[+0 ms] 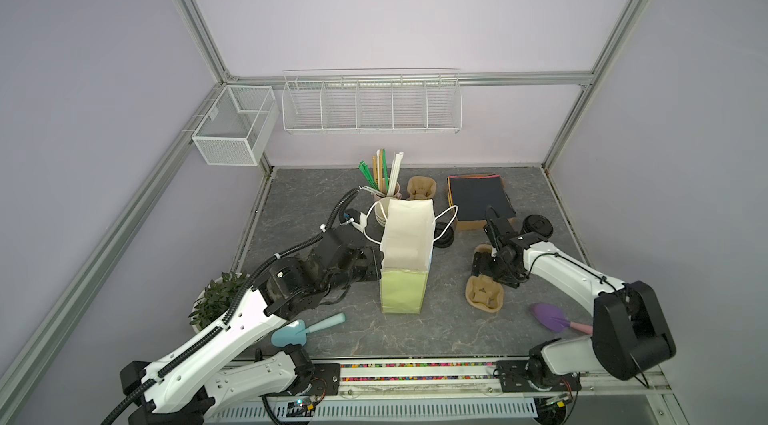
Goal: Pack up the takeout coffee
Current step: 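Grasp the pulp carrier's middle ridge with the right gripper while left holds bag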
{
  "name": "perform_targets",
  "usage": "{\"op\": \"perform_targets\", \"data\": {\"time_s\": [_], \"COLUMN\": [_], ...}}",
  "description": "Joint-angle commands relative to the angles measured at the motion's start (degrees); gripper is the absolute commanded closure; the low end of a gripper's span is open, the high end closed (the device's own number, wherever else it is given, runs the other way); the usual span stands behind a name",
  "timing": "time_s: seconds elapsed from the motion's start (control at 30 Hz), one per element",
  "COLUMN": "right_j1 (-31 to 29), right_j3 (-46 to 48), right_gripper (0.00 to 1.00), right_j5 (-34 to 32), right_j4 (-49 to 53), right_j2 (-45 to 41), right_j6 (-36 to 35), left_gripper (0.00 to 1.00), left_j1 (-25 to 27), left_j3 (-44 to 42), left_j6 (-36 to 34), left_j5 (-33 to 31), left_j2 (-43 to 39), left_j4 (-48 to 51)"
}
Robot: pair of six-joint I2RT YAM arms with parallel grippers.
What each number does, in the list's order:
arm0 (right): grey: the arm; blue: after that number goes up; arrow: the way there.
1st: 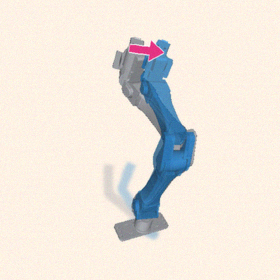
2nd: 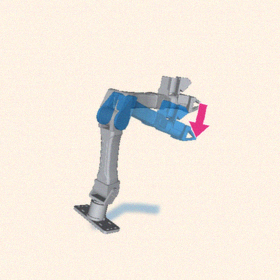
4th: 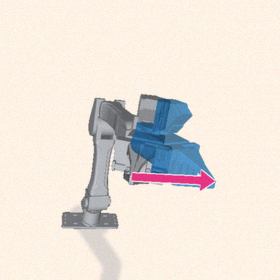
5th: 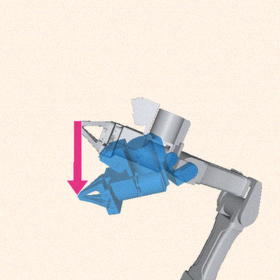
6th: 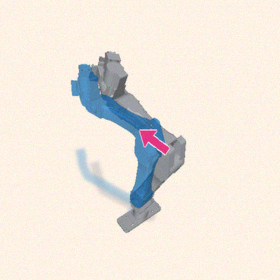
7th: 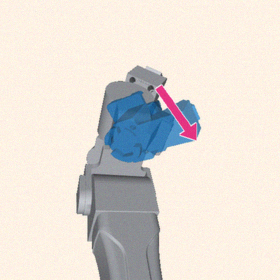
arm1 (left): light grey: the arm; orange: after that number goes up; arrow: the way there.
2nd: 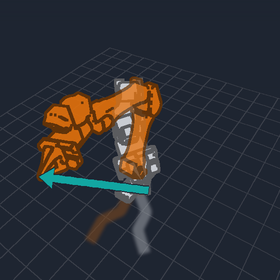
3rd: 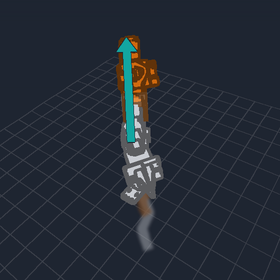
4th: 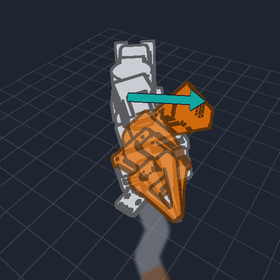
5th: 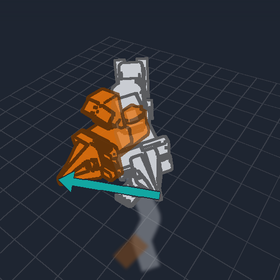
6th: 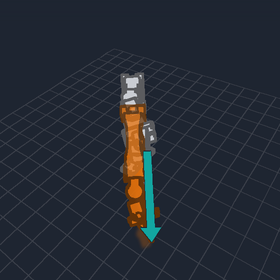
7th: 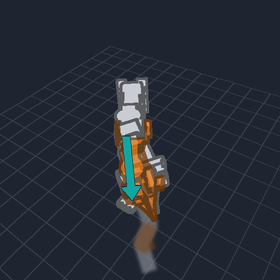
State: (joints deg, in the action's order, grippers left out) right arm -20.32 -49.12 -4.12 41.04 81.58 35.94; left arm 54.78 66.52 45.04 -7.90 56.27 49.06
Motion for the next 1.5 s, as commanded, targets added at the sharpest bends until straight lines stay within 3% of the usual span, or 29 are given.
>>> {"op": "perform_targets", "data": {"time_s": [0.0,0.4,0.7,0.8,1.1,1.47], "right_j1": [0.28,0.0,-0.83,-0.91,-1.35,-1.82], "right_j3": [0.35,0.74,1.67,1.58,1.31,0.17], "right_gripper": [0.11,0.09,0.03,0.0,0.1,0.18], "right_j5": [-1.49,-2.54,-1.04,-1.24,-1.47,-2.33], "right_j4": [-0.73,-2.31,-3.46,-3.13,-2.45,-0.45], "right_j2": [1.04,0.88,1.48,1.56,1.72,0.04], "right_j6": [-0.4,-3.49,-4.87,-5.28,-5.64,-6.37], "left_gripper": [1.0,1.0,1.0,0.94,0.7,0.58], "left_j1": [0.41,3.51,4.8,4.98,5.37,5.51], "left_j3": [-0.03,1.68,1.95,1.6,2.02,3.08], "left_j6": [1.27,5.89,8.13,8.27,7.96,6.7], "left_j5": [-1.7,-4.93,-7.69,-7.68,-9.09,-11.34], "left_j2": [-0.2,-0.25,0.07,0.24,0.74,-0.82], "left_j4": [-0.19,2.53,2.37,1.25,0.68,0.32]}}
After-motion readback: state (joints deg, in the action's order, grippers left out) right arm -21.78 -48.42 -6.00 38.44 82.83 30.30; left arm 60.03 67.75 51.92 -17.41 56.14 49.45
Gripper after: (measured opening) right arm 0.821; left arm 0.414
